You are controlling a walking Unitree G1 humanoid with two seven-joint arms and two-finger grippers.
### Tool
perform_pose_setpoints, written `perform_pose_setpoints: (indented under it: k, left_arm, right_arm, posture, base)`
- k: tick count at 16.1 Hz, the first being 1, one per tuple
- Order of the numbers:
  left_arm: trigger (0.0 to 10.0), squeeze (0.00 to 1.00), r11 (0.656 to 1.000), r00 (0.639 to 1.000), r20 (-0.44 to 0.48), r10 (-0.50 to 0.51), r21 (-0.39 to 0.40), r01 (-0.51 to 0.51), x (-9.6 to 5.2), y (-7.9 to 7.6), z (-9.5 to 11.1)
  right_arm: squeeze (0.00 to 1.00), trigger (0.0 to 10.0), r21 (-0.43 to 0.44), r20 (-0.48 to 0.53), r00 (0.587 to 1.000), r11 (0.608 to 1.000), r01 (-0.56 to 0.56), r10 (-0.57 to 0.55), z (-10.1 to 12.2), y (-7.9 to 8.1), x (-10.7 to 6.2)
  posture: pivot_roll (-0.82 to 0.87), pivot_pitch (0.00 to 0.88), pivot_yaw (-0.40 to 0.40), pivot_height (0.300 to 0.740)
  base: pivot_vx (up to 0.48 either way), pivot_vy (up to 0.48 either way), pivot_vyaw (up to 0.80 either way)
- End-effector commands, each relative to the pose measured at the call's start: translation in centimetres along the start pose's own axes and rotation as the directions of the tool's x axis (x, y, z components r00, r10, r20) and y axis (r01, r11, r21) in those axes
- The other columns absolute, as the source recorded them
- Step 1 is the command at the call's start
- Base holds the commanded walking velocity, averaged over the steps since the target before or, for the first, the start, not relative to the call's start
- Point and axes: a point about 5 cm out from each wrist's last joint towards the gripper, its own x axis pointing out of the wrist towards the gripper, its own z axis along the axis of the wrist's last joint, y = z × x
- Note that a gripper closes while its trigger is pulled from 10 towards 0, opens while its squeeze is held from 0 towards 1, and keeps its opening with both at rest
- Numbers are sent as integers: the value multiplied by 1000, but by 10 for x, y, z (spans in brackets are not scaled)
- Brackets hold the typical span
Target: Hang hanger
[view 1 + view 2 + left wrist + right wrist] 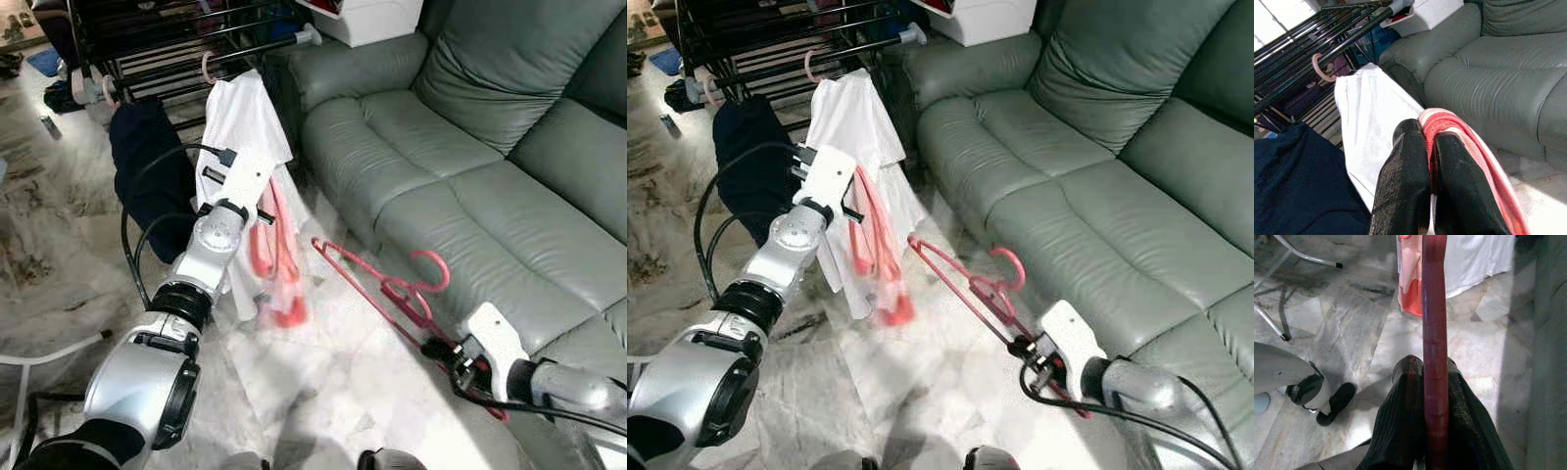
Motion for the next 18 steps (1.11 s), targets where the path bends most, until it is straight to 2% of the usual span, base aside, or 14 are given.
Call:
perform_pose_setpoints:
  k: [1,11,18]
  left_arm:
    - [10000,0,1000,1000,14,11,3,-11,0,6,4]
    - [10000,0,1000,1000,30,7,1,-7,-2,1,9]
    - [10000,0,995,992,101,-80,-45,85,-8,-9,29]
  right_arm:
    - [0,10000,1,1,1000,1000,-13,13,2,2,6]
    - [0,10000,11,14,999,999,-35,35,5,2,16]
    - [0,10000,-3,13,1000,1000,-4,4,6,-4,23]
  posture:
    - [-91,44,75,740]
    - [-88,50,66,740]
    - [-81,53,59,740]
  base:
    - [0,0,0]
    - [0,0,0]
    - [0,0,0]
